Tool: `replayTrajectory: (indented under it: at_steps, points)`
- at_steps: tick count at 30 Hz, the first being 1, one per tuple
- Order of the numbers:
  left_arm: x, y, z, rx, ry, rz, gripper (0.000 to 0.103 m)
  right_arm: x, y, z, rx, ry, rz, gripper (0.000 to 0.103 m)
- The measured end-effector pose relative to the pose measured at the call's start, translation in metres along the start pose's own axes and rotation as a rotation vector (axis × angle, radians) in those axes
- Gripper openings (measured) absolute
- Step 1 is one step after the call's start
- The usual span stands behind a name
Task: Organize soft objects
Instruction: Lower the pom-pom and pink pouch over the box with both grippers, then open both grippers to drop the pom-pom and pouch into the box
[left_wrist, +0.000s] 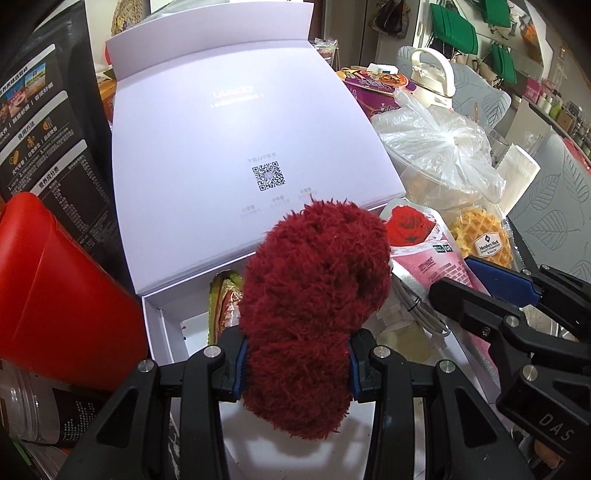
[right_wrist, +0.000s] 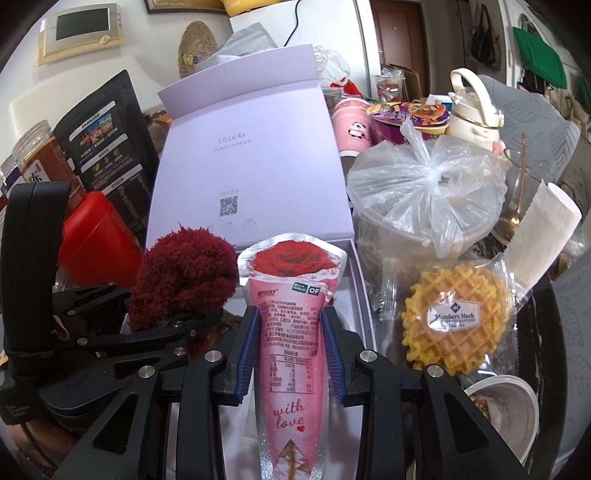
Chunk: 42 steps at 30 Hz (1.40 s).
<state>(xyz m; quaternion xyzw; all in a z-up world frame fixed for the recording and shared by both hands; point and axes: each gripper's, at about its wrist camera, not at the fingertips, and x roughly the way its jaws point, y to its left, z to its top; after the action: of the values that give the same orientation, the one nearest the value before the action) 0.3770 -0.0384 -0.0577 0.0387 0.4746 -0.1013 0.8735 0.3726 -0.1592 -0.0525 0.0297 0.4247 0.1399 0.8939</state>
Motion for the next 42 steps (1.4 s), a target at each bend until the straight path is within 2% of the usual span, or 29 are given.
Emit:
replayTrajectory:
  at_steps: [11,14,18,22,35,42]
  points:
    - [0.003,-0.006,0.000,0.031,0.020,0.026,0.044,0.003,0.001,0.001,-0.006,0.019,-0.018,0.035]
    - [0.004,-0.009,0.000,0.048,0.035,0.040,0.051,0.000,0.002,0.001,-0.018,0.013,-0.032,0.035]
    - [0.002,-0.012,-0.001,0.060,0.044,0.062,0.073,-0.006,0.003,0.002,-0.030,0.002,-0.050,0.035]
    - [-0.008,-0.013,-0.001,0.062,0.021,0.065,0.073,-0.014,0.002,0.003,-0.032,-0.017,-0.059,0.038]
    - [-0.045,-0.004,-0.001,0.038,-0.061,0.089,0.073,-0.039,0.010,0.005,-0.042,-0.071,-0.057,0.039]
    - [-0.072,0.002,-0.001,-0.006,-0.131,0.063,0.073,-0.063,0.012,0.006,-0.035,-0.111,-0.064,0.042]
